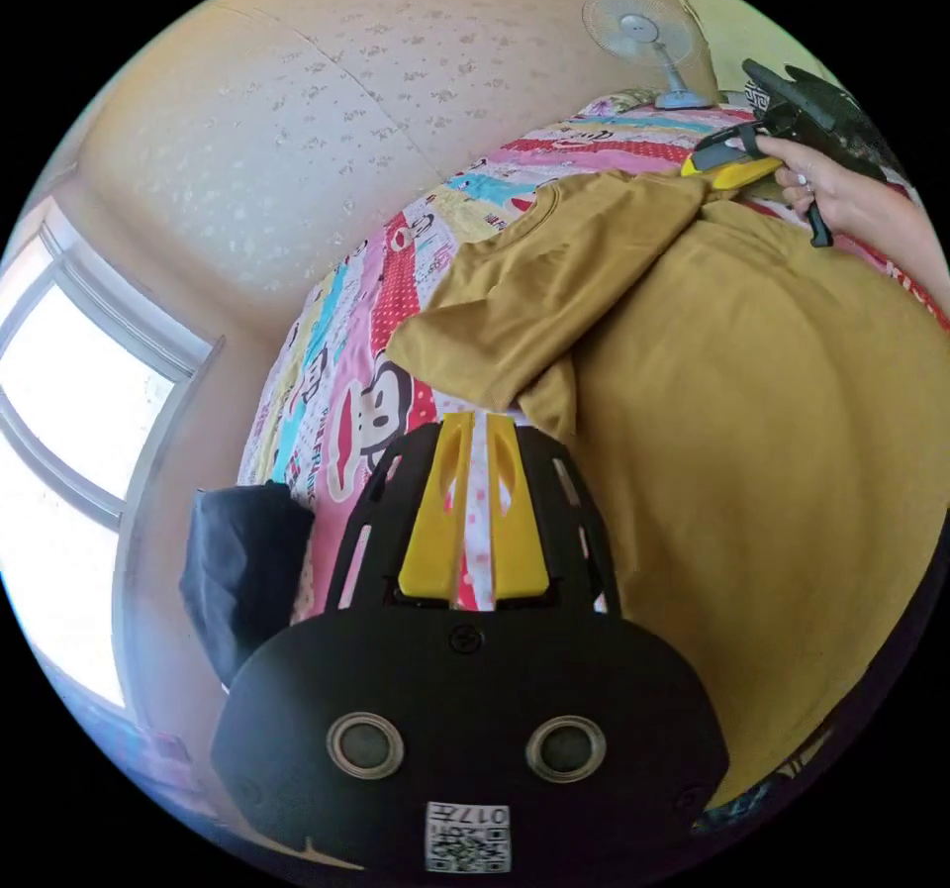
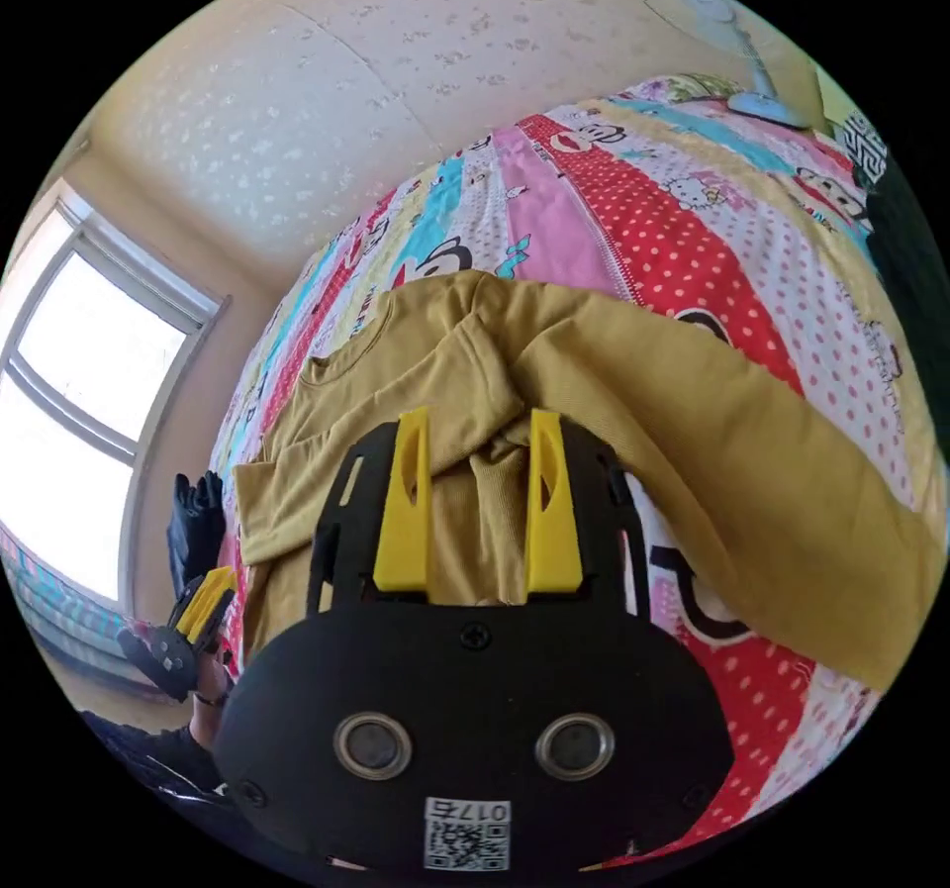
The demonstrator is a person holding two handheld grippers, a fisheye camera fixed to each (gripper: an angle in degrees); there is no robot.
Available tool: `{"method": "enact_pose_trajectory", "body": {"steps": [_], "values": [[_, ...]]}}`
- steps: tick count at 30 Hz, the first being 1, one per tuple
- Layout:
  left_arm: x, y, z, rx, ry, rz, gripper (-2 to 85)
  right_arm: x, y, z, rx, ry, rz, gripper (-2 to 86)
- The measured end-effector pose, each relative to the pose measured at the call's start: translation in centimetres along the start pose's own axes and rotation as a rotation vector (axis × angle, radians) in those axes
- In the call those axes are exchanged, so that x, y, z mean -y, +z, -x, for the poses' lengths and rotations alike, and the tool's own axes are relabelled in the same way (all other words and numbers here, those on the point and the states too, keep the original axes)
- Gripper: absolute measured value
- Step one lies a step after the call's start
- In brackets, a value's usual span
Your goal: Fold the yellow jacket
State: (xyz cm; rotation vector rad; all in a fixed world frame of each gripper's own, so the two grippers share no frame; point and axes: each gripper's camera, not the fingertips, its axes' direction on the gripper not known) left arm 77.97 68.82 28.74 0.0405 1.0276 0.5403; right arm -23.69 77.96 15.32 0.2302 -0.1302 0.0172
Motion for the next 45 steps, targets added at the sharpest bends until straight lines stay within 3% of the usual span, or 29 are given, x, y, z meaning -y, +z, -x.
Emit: {"method": "enact_pose_trajectory", "body": {"steps": [3, 5, 8, 11, 15, 17, 20, 22, 24, 27, 29, 32, 36, 39, 40, 45], "values": [[-4.5, -1.3, 5.1, -0.165, -0.104, 0.039, 4.4, -4.4, -5.8, 0.1, -0.01, -0.072, 0.029, 14.5], [-8.1, -0.1, 9.0, -0.615, -0.196, 0.117, 12.6, -8.2, -8.8, -0.5, 0.038, -0.084, 0.079, 14.2], [-12.8, 2.4, 10.8, -1.013, -0.341, 0.189, 15.0, -15.1, -12.3, -2.4, 0.041, -0.05, 0.174, 13.9], [-15.7, 2.4, 11.2, -1.031, -0.415, 0.134, 14.1, -21.6, -14.5, -4.1, 0.078, -0.036, 0.205, 12.9], [-15.1, 2.0, 10.7, -1.049, -0.366, 0.159, 17.5, -26.8, -18.8, -5.3, 0.092, 0.058, 0.092, 11.5], [-13.4, 0.8, 9.2, -0.946, -0.187, 0.221, 18.9, -28.3, -20.5, -5.2, 0.051, 0.089, 0.046, 11.5], [-13.1, 0.1, 7.4, -0.814, -0.143, 0.23, 20.3, -30.5, -20.6, -6.0, 0.019, 0.045, 0.006, 9.2], [-13.8, 0.0, 6.7, -0.745, -0.168, 0.196, 20.2, -32.1, -20.8, -8.7, 0.125, 0.169, -0.046, 4.9], [-14.7, 0.3, 6.5, -0.689, -0.131, 0.152, 18.9, -32.1, -21.0, -9.3, 0.188, 0.187, 0.042, 2.6], [-16.6, 1.4, 9.6, -0.794, -0.232, 0.115, 13.4, -32.4, -22.2, -7.8, 0.079, 0.127, 0.12, 1.3], [-17.3, 2.8, 13.0, -1.011, -0.351, 0.139, 6.5, -32.5, -23.0, -6.9, 0.001, 0.088, 0.157, 1.1], [-17.2, 3.5, 16.3, -1.159, -0.41, 0.122, 4.4, -32.7, -26.1, -5.6, -0.001, 0.019, 0.062, 1.7], [-16.7, 3.4, 16.5, -1.118, -0.361, 0.161, 4.8, -32.3, -29.2, -6.1, 0.119, 0.025, -0.12, 8.6], [-17.4, 4.2, 15.2, -1.09, -0.368, 0.191, 6.1, -30.9, -25.6, -7.0, 0.101, 0.058, 0.028, 14.8], [-17.8, 4.8, 14.6, -1.08, -0.378, 0.2, 7.3, -30.9, -23.6, -6.8, 0.063, 0.064, 0.089, 14.6], [-19.4, 6.6, 13.6, -1.11, -0.476, 0.214, 9.5, -33.4, -22.8, -2.1, -0.125, -0.016, -0.01, 6.7]]}}
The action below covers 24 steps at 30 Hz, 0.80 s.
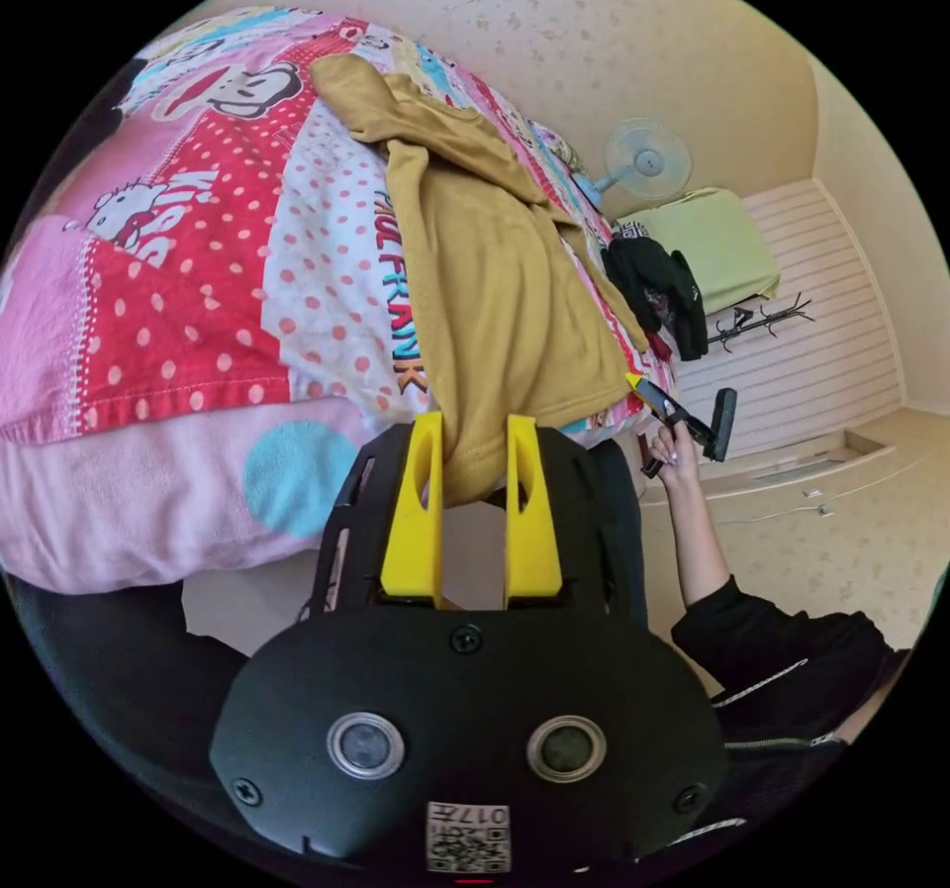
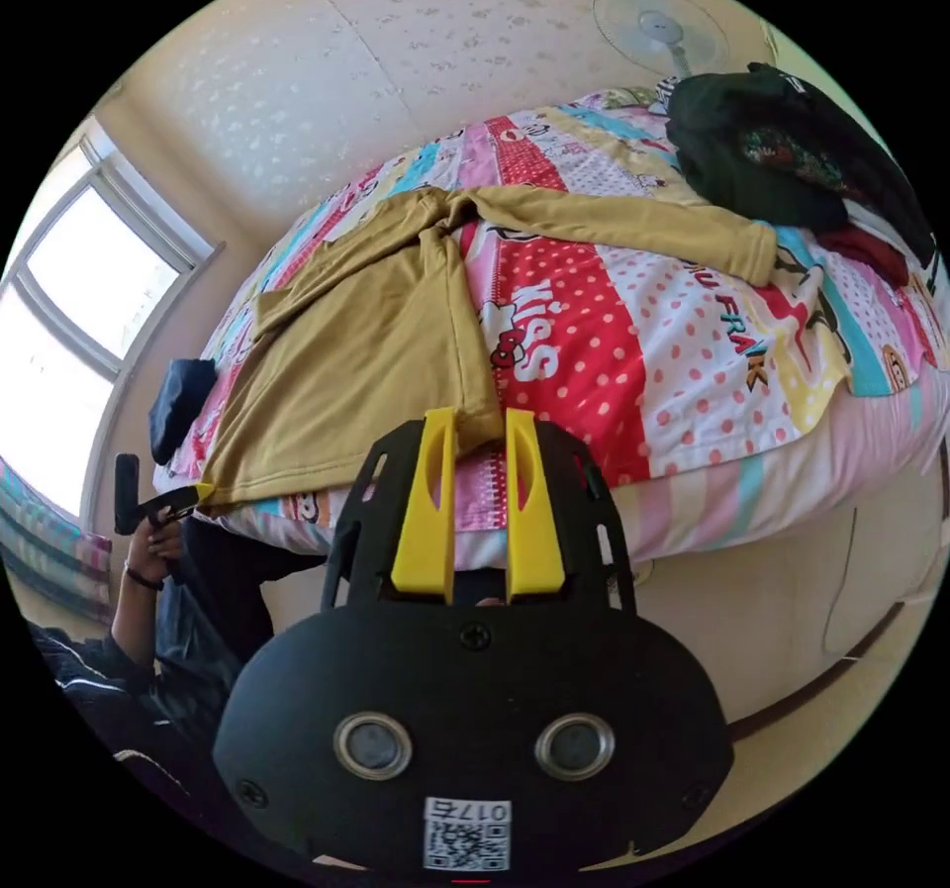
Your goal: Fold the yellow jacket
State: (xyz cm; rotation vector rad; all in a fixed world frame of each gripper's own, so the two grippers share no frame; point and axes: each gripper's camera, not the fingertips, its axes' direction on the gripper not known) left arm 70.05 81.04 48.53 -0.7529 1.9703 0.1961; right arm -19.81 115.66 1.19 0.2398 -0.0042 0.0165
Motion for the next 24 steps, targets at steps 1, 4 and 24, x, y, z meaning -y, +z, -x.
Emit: {"method": "enact_pose_trajectory", "body": {"steps": [1, 4, 24], "values": [[0.0, 0.2, -0.1, 0.02, 0.007, -0.003, 8.6, -0.5, 0.2, 1.2, -0.085, -0.018, -0.014, 5.8], [0.4, 0.1, -0.6, 0.035, 0.046, 0.028, 5.8, -0.6, 0.7, 3.3, -0.199, -0.099, 0.005, 4.8], [-11.1, 0.0, 1.9, 0.008, -0.055, 0.296, 6.2, -9.3, 0.6, 0.5, 0.121, 0.182, 0.119, 6.0]]}}
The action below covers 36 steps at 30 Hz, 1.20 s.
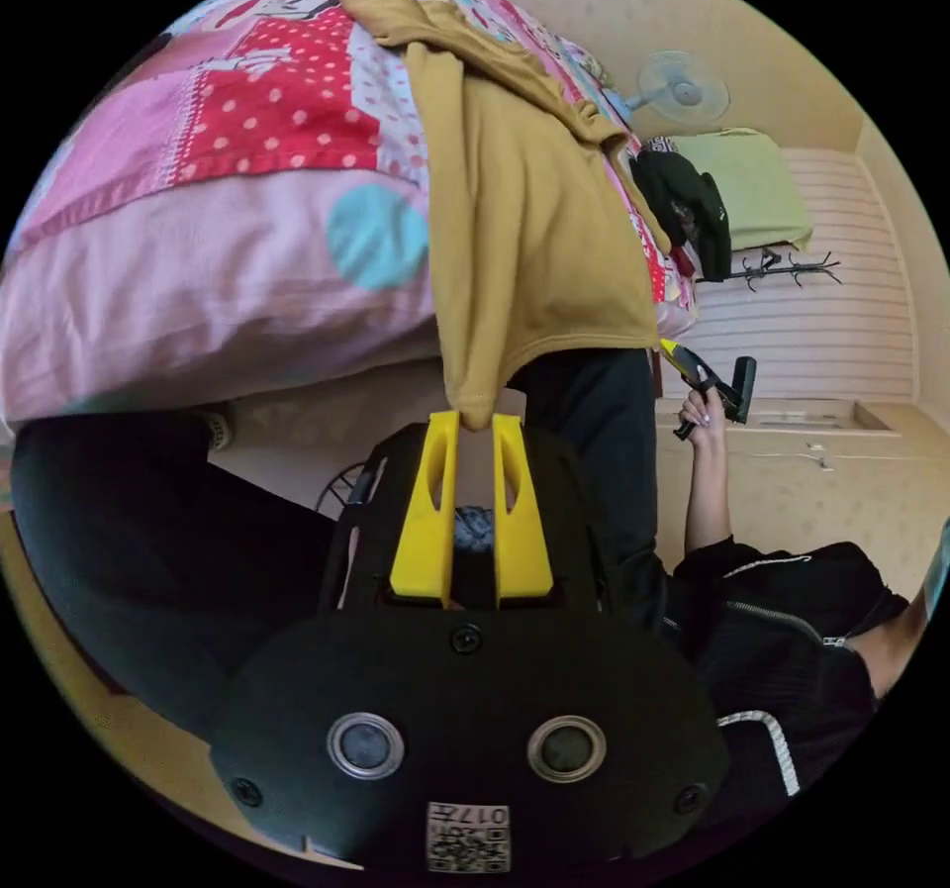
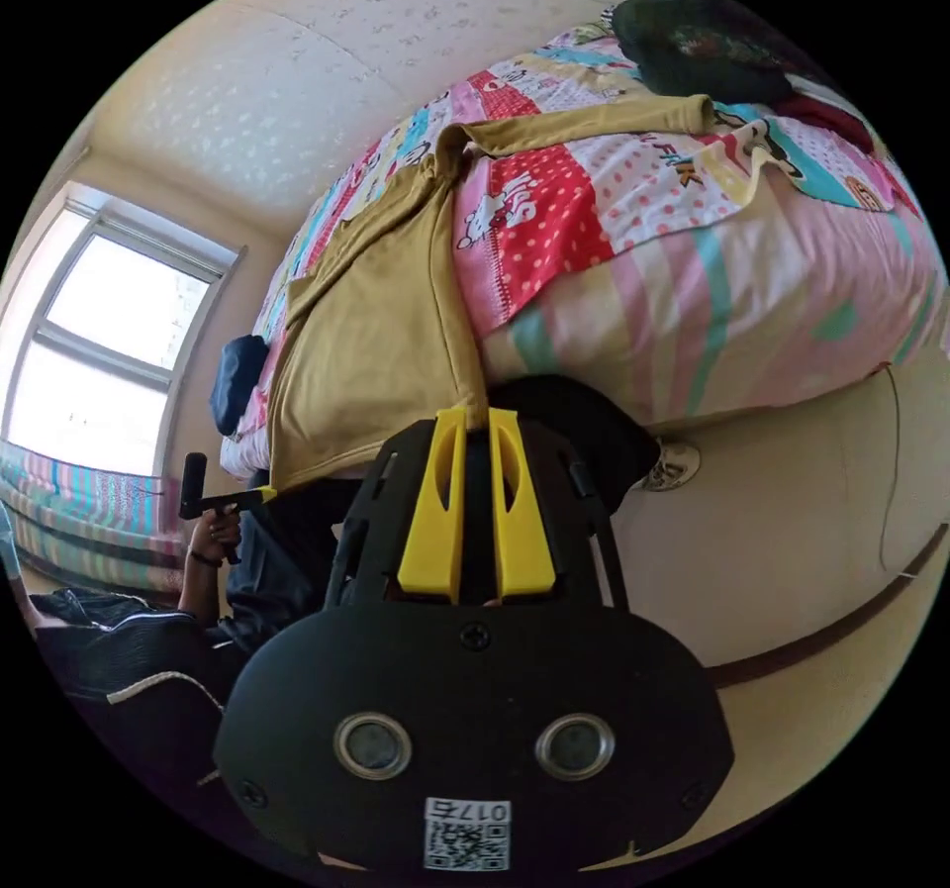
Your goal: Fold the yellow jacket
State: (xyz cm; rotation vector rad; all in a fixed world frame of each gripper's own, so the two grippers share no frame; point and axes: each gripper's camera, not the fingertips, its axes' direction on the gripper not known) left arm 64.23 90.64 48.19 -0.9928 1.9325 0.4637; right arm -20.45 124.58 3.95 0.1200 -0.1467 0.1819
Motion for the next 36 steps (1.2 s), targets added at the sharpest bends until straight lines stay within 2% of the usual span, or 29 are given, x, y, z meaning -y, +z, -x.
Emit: {"method": "enact_pose_trajectory", "body": {"steps": [2, 4, 8, 12, 14, 16, 18, 20, 22, 27, 31, 36], "values": [[-1.8, -1.5, 1.4, -0.011, -0.052, -0.052, 6.5, 0.8, -1.2, 1.1, -0.131, 0.002, -0.052, 8.6], [-2.8, -4.0, 1.3, -0.011, -0.039, -0.15, 6.5, 3.8, -2.2, 4.6, -0.215, -0.091, -0.084, 11.4], [-0.9, -8.1, -2.0, 0.078, 0.114, -0.358, 6.9, 10.5, 0.2, 13.9, -0.072, -0.356, -0.082, 12.0], [4.2, -6.2, -2.6, 0.047, 0.134, -0.423, 8.8, 18.9, 8.9, 28.5, 0.067, -0.629, 0.044, 12.1], [7.0, -3.4, -1.7, 0.038, 0.122, -0.463, 8.6, 22.2, 13.5, 34.8, 0.048, -0.711, 0.067, 12.0], [8.5, -0.1, -0.6, 0.083, 0.108, -0.404, 8.4, 26.8, 21.3, 42.5, 0.015, -0.777, 0.168, 12.0], [7.2, 2.0, 0.3, 0.124, 0.13, -0.479, 7.5, 30.0, 27.7, 47.2, 0.011, -0.79, 0.29, 12.2], [5.1, 3.0, 1.4, 0.043, 0.141, -0.582, 6.4, 32.8, 34.0, 51.1, 0.024, -0.764, 0.398, 12.7], [5.0, 3.5, 1.3, 0.048, 0.168, -0.562, 6.1, 35.8, 41.0, 54.6, -0.01, -0.68, 0.477, 13.2], [5.3, 4.1, 1.1, 0.052, 0.234, -0.465, 5.7, 38.3, 52.5, 56.4, -0.202, -0.43, 0.642, 12.0], [4.7, 4.8, 2.5, -0.04, 0.207, -0.453, 5.6, 37.7, 56.6, 57.2, -0.387, -0.429, 0.561, 5.1], [3.6, 5.5, 2.8, -0.038, 0.206, -0.436, 5.2, 37.5, 56.9, 59.8, -0.383, -0.53, 0.392, 2.5]]}}
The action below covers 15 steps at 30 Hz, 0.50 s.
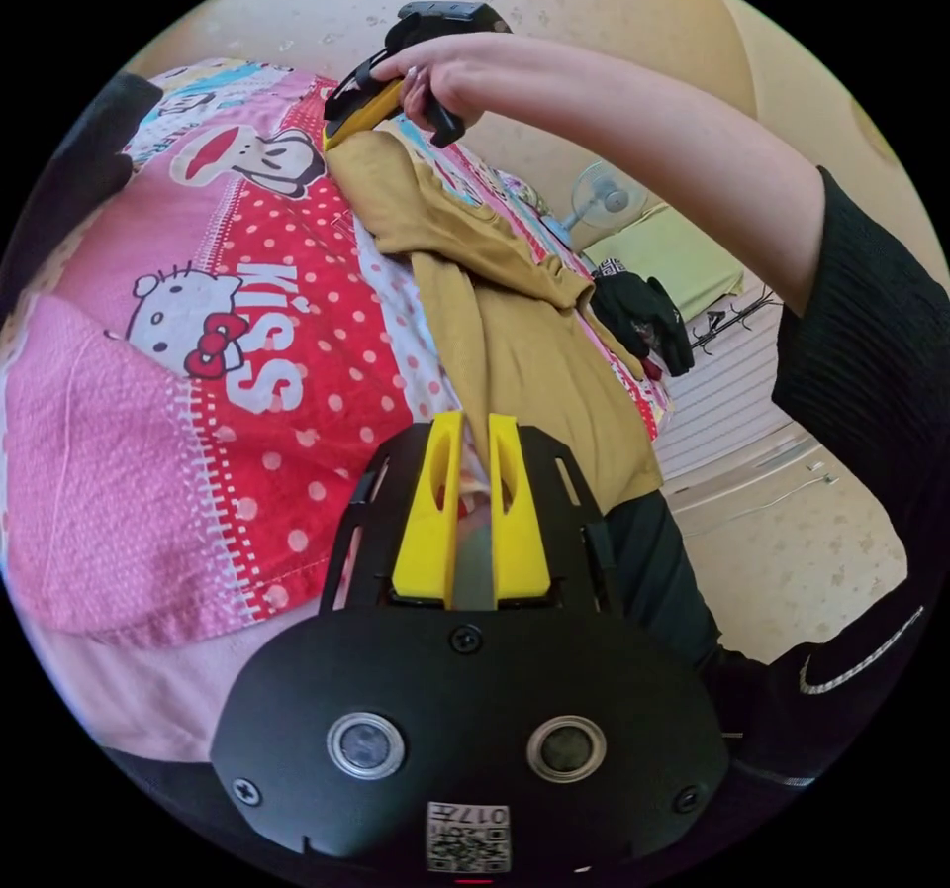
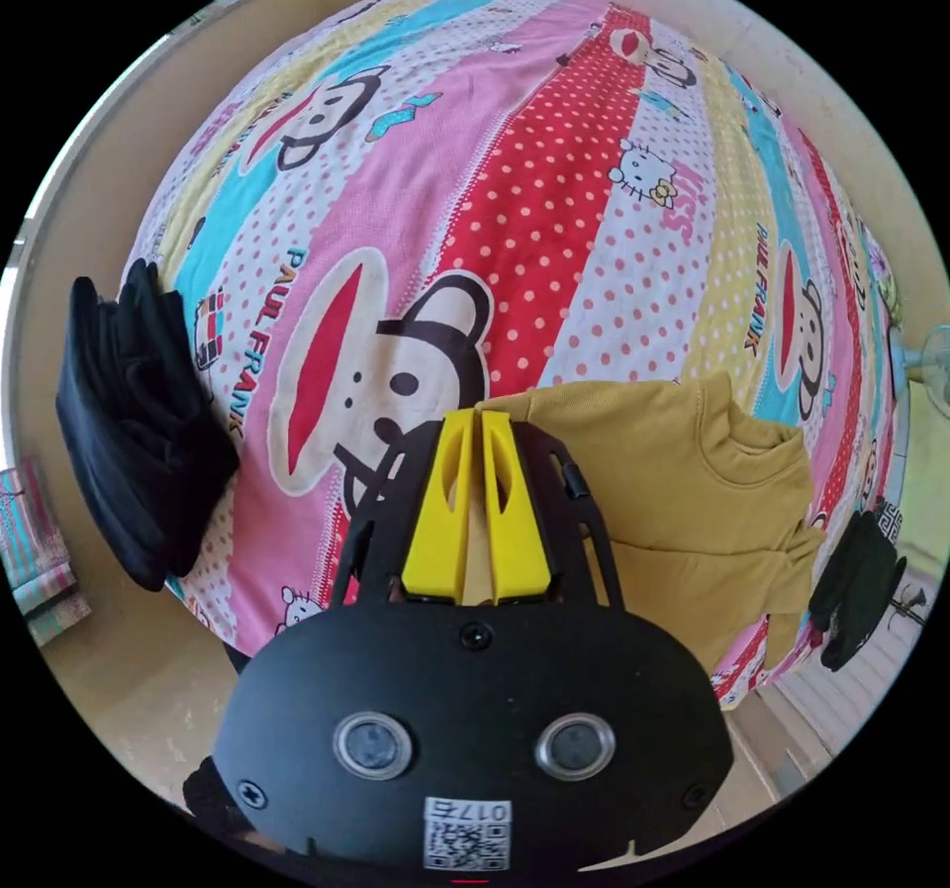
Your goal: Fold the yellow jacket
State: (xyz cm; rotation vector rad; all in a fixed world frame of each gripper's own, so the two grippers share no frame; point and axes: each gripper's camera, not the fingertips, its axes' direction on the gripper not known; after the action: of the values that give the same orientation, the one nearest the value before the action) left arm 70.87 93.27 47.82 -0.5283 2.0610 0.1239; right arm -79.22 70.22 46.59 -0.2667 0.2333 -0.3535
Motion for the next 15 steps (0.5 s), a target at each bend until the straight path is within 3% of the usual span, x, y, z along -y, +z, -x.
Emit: {"method": "enact_pose_trajectory", "body": {"steps": [2, 8, 10, 15], "values": [[-0.9, 0.0, -0.1, 0.016, -0.004, -0.002, 5.1, 0.3, 0.3, -0.1, -0.009, 0.021, -0.065, 2.3], [-2.7, -0.2, 0.7, 0.018, -0.027, -0.01, 5.1, -0.5, 6.2, -3.6, 0.225, 0.008, -0.117, 3.9], [-3.4, -0.4, 1.0, 0.02, -0.031, -0.016, 5.2, -0.7, 6.0, -4.8, 0.324, -0.035, -0.111, 6.6], [-4.8, -1.0, 2.3, 0.012, -0.04, -0.013, 5.2, -2.7, 2.4, -6.4, 0.354, -0.08, -0.134, 11.9]]}}
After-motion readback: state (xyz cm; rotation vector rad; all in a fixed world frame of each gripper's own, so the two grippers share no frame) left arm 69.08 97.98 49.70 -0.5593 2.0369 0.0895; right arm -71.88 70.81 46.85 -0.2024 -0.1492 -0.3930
